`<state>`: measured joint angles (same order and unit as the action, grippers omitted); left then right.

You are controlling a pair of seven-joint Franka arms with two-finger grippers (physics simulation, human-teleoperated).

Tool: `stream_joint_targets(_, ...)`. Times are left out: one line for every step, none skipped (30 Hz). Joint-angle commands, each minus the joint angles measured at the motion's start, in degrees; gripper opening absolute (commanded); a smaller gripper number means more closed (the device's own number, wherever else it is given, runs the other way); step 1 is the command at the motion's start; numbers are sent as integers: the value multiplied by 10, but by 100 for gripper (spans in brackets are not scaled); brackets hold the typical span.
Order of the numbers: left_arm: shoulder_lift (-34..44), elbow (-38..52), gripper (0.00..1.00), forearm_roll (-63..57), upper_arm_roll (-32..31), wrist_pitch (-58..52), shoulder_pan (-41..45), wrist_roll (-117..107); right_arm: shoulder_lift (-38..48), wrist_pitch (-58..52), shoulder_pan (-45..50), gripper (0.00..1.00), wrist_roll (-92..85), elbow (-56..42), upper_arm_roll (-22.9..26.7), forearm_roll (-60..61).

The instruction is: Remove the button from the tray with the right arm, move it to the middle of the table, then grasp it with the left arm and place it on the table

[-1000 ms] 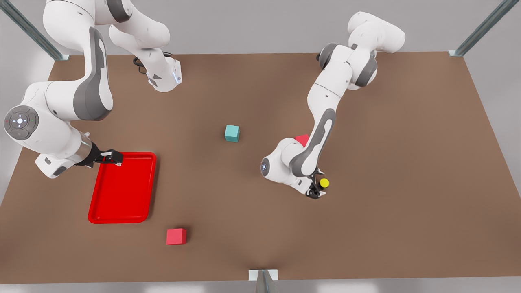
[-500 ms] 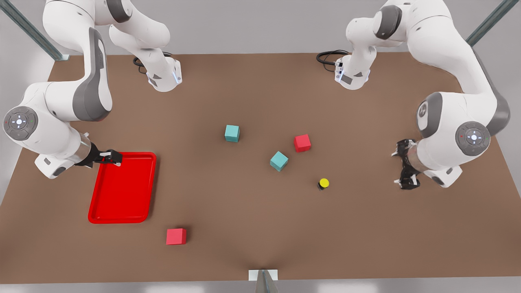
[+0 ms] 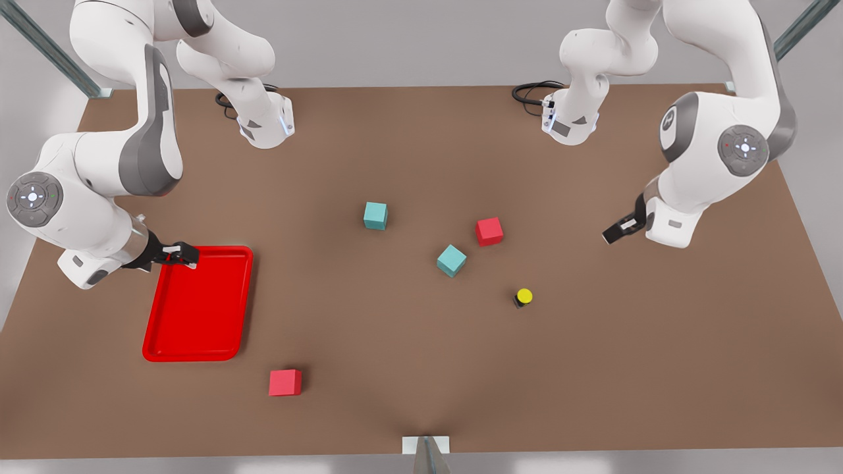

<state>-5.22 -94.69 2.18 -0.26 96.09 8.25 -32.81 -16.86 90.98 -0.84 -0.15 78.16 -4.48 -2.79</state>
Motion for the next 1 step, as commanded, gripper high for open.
stream_joint_targets(-3,0,100,-1,0,16,-7,407,1,0,0,100,-2,0,0,1)
